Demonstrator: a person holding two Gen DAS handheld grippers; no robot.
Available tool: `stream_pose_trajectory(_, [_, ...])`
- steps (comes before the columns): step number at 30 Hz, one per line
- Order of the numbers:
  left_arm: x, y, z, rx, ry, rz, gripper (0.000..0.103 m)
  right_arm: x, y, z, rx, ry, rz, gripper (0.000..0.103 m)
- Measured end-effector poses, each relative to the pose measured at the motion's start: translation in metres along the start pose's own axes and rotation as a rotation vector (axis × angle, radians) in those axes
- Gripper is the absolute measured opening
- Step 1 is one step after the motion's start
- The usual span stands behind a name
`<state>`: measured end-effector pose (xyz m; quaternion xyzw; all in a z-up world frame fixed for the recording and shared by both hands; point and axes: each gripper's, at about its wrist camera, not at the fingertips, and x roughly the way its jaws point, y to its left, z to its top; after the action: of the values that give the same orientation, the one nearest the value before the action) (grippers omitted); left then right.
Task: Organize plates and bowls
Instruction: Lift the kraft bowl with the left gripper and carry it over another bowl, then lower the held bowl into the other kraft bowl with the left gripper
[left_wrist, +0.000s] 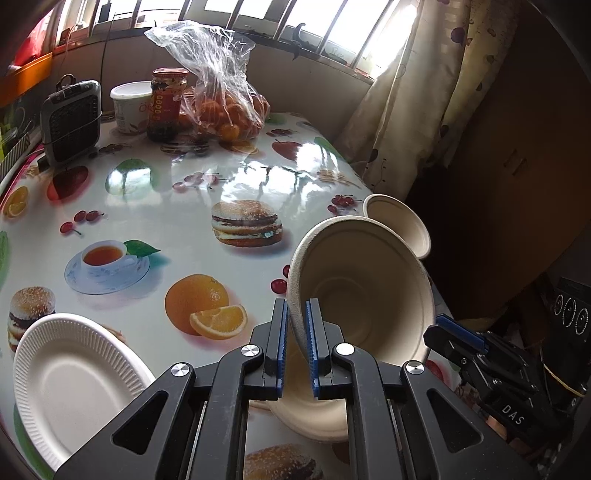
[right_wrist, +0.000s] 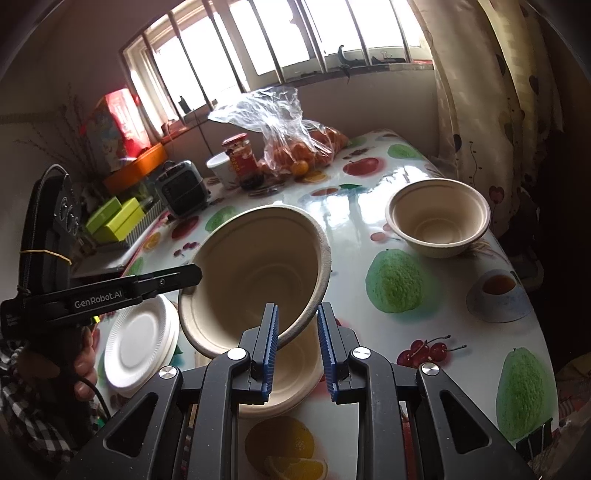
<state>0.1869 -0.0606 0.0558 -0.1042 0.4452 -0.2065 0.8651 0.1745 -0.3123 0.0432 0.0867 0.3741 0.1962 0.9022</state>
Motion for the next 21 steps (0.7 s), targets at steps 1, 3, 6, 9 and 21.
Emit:
stream_pose_trajectory(1, [0.001,0.001,-0.003,-0.003,0.007,0.000,0.010,0.000,0.000,-0.003,0.001,0.004,0.000,0.021])
stream_pose_trajectory(3, [0.003,0.003,-0.008,-0.010,0.018,0.003,0.010,0.001,0.001,-0.007,0.000,0.016,0.000,0.021])
stream_pose_trajectory(6, [0.004,0.004,-0.013,-0.012,0.029,0.007,0.010,0.003,0.000,-0.014,0.010,0.028,0.003,0.021])
stream_pose_trajectory(9, [0.004,0.006,-0.016,-0.014,0.038,0.010,0.010,0.004,0.000,-0.018,0.020,0.033,0.008,0.021])
stream_pose_trajectory(21, [0.013,0.012,-0.030,-0.028,0.075,0.024,0.010,0.009,0.003,-0.032,0.029,0.060,0.007,0.021])
